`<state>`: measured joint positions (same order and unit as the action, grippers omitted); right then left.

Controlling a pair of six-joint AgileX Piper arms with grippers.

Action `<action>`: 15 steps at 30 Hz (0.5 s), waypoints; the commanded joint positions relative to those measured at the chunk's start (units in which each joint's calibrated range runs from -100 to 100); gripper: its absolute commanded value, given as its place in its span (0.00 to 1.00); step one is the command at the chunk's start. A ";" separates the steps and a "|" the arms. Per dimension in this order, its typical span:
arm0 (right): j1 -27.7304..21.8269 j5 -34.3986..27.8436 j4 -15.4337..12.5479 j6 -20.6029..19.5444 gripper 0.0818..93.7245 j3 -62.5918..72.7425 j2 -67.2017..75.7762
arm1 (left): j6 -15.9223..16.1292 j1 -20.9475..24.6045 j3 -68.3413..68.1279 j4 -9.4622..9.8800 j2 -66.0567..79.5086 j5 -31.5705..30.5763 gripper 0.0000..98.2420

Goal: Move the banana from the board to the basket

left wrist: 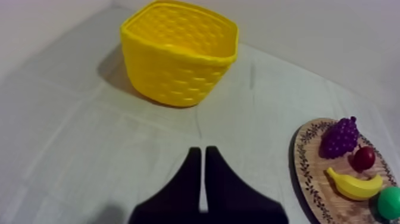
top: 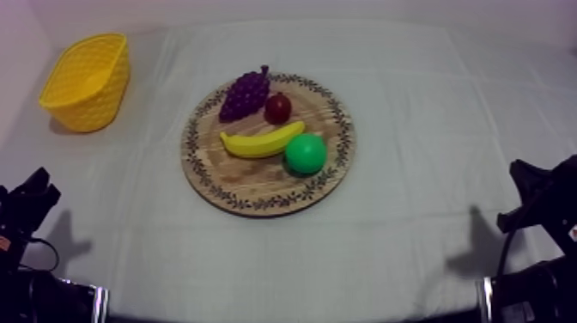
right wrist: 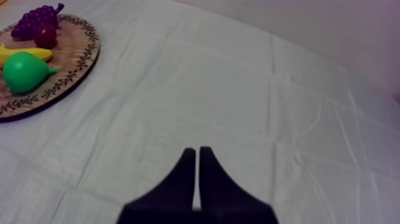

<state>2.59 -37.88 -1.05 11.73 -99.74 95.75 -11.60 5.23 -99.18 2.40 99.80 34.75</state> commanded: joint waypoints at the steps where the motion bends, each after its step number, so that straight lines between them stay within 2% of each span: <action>1: 0.01 -0.02 0.00 -0.03 0.00 -0.04 0.01 | 0.05 0.02 -0.04 -0.03 0.03 0.01 0.00; 9: 0.01 -0.02 0.00 0.02 0.00 -0.04 0.01 | 0.03 0.20 -0.04 -0.03 0.03 -0.03 0.00; 12: 0.01 -0.02 0.00 0.02 0.00 -0.04 0.01 | 1.77 0.22 -0.01 -0.03 0.03 -0.06 0.00; 15: 0.01 -0.02 0.00 0.02 0.00 -0.04 0.01 | 1.48 0.23 0.49 0.08 0.03 -0.04 0.00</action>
<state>2.59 -37.88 -1.05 11.73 -99.74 95.75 -9.69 5.45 -98.89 2.40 99.80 34.75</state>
